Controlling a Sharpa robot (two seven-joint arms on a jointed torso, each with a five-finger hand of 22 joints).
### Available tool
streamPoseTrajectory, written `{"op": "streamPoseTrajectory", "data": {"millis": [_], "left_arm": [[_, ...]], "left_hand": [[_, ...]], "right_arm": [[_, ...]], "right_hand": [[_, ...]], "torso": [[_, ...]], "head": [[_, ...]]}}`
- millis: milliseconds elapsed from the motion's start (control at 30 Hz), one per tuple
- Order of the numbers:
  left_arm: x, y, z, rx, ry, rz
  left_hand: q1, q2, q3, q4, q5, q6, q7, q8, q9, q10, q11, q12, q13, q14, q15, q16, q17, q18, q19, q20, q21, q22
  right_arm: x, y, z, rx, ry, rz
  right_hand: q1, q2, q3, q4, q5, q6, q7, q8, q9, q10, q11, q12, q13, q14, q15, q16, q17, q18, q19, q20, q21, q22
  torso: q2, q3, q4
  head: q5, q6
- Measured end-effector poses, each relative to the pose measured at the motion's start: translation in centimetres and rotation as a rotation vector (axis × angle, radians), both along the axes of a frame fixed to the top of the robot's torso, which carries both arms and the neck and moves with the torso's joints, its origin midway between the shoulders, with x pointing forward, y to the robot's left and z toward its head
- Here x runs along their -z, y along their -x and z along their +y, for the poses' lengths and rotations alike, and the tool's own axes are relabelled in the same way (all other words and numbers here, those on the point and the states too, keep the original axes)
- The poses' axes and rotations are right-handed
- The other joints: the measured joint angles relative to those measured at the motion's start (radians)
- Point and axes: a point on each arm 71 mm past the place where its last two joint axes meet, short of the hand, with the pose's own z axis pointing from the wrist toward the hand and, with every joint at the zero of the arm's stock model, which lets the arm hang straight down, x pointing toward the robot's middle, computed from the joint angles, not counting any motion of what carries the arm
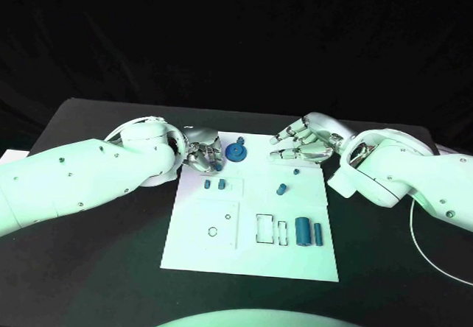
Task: Assemble the parts on the task board
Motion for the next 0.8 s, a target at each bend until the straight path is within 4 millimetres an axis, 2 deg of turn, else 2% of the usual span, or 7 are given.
{"op": "streamPoseTrajectory", "data": {"millis": [300,533,633,733,800], "left_arm": [[0.1,0.0,0.0,-0.002,-0.006,0.002],[0.1,-0.1,0.2,-0.007,-0.009,0.002],[0.1,-0.1,0.4,-0.011,-0.011,0.002],[0.0,-0.1,0.8,-0.017,-0.01,0.001],[-0.1,0.0,1.4,-0.026,-0.007,0.0]], "left_hand": [[-0.004,-0.004,0.003,-0.003,0.0,-0.009,0.001,0.0,-0.006,-0.012,0.002,-0.004,-0.002,0.0,0.0,0.0,-0.003,0.0,0.0,0.0,0.0,0.0],[-0.011,-0.011,0.008,-0.003,0.0,-0.039,0.003,0.0,-0.019,-0.025,0.004,-0.004,-0.005,0.0,0.0,0.0,-0.011,0.0,0.0,0.0,0.0,0.0],[-0.016,-0.016,0.011,-0.006,0.0,-0.068,0.007,0.0,-0.03,-0.047,0.008,-0.004,-0.007,0.0,0.007,0.0,-0.018,0.0,0.0,0.007,-0.001,0.0],[-0.021,-0.021,0.015,-0.01,0.0,-0.098,0.013,0.0,-0.043,-0.084,0.016,-0.004,-0.014,0.0,0.016,0.0,-0.028,0.0,-0.001,0.009,-0.008,-0.002],[-0.021,-0.021,0.019,-0.014,0.0,-0.109,0.008,0.0,-0.049,-0.105,0.023,-0.004,-0.017,0.001,0.017,0.0,-0.034,0.0,0.0,0.014,-0.008,-0.002]], "right_arm": [[0.0,0.0,0.0,0.0,0.0,0.0],[0.0,-0.1,-0.1,0.003,0.001,0.0],[0.1,-0.2,-0.4,0.011,0.004,0.0],[0.2,-0.5,-1.0,0.027,0.01,-0.001],[0.3,-0.8,-1.6,0.042,0.019,-0.004]], "right_hand": [[0.0,0.0,0.0,0.0,0.0,0.0,0.0,0.0,0.0,0.0,0.0,0.0,0.0,0.0,0.0,0.0,0.0,0.0,0.0,0.0,0.0,0.0],[0.0,0.0,0.0,0.0,0.0,0.004,-0.004,0.0,0.001,-0.014,-0.003,-0.019,-0.013,0.0,0.0,-0.016,0.0,0.0,0.0,0.0,0.0,0.0],[0.008,0.008,0.0,0.0,0.0,0.0,-0.007,0.0,0.001,-0.095,0.0,-0.191,-0.121,0.0,0.0,-0.039,0.0,0.0,-0.013,-0.002,-0.022,0.001],[0.016,0.013,0.002,0.001,0.004,-0.007,-0.007,0.0,0.001,-0.221,0.007,-0.452,-0.298,0.0,0.0,-0.065,0.0,0.0,-0.033,0.0,-0.043,-0.018],[0.037,0.013,0.027,0.001,0.004,-0.005,-0.006,0.0,0.001,-0.292,0.012,-0.579,-0.407,0.004,0.004,-0.087,-0.005,0.002,-0.04,0.004,-0.058,-0.043]], "torso": [[0.0,0.0001,0.0001],[0.0,0.0001,0.0001],[0.0,0.0,-0.0001],[-0.001,-0.0001,-0.0004],[-0.001,-0.0003,-0.0004]], "head": [[-0.001,-0.001],[-0.001,-0.001],[-0.001,-0.001],[-0.001,0.0],[-0.002,0.002]]}}
